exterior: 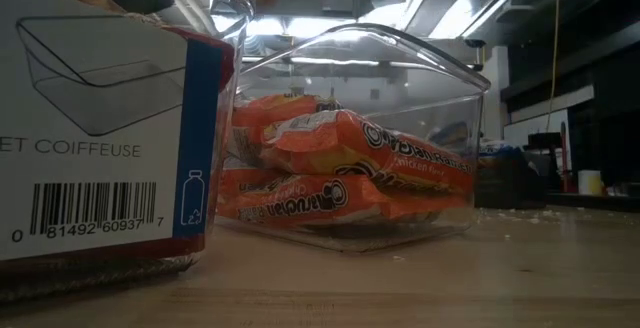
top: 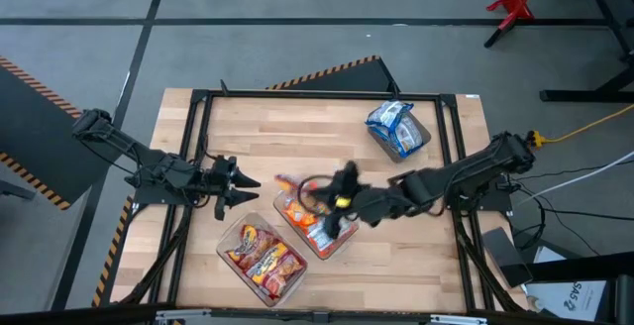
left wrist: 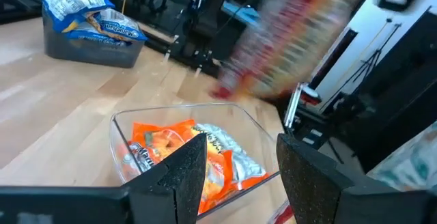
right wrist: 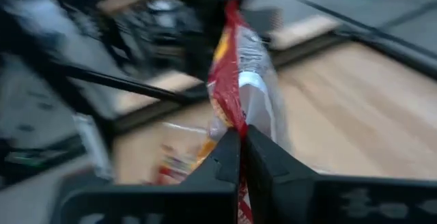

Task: Sort Maruchan noodles
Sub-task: Put the red noodle pack into the bottom transparent bin

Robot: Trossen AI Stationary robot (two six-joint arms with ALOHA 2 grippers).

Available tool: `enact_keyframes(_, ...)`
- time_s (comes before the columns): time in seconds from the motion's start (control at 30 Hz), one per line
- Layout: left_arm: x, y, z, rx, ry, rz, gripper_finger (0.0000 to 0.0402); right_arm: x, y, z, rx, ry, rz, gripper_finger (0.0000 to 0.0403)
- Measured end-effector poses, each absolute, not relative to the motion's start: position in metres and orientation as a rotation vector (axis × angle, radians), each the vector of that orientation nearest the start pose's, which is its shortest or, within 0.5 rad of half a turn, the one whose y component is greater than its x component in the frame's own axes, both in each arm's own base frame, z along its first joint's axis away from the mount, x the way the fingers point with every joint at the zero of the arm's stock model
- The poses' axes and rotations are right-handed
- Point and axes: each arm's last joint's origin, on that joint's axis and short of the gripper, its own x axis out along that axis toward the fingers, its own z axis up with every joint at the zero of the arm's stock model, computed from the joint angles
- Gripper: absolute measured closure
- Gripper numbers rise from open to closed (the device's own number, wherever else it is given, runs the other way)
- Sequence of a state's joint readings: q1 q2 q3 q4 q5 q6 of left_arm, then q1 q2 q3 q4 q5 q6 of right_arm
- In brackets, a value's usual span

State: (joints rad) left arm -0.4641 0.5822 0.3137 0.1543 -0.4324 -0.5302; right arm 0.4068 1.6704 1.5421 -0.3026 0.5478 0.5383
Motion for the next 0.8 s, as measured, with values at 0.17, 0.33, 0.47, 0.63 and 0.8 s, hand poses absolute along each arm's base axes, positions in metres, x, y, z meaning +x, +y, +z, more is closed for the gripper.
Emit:
enact_keyframes(0.17,0.129,-0.051,0.237,-0.515,0.066,-0.015,0.0230,0.392,0.168,0.333,0.406,0.185,-0.059,0.0403)
enact_keyframes(0.33,0.121,-0.047,0.244,-0.544,0.005,-0.020,0.0230,0.424,0.189,0.298,0.481,0.071,0.058,0.0403)
enact_keyframes(0.47,0.115,-0.043,0.250,-0.566,-0.041,-0.032,0.0230,0.447,0.198,0.279,0.505,0.044,0.063,0.0403)
enact_keyframes(0.63,0.110,-0.041,0.253,-0.580,-0.069,-0.039,0.0230,0.473,0.211,0.254,0.500,0.065,0.082,0.0403)
enact_keyframes(0.8,0.107,-0.040,0.255,-0.588,-0.085,-0.045,0.0230,0.492,0.221,0.239,0.502,0.065,0.096,0.0403)
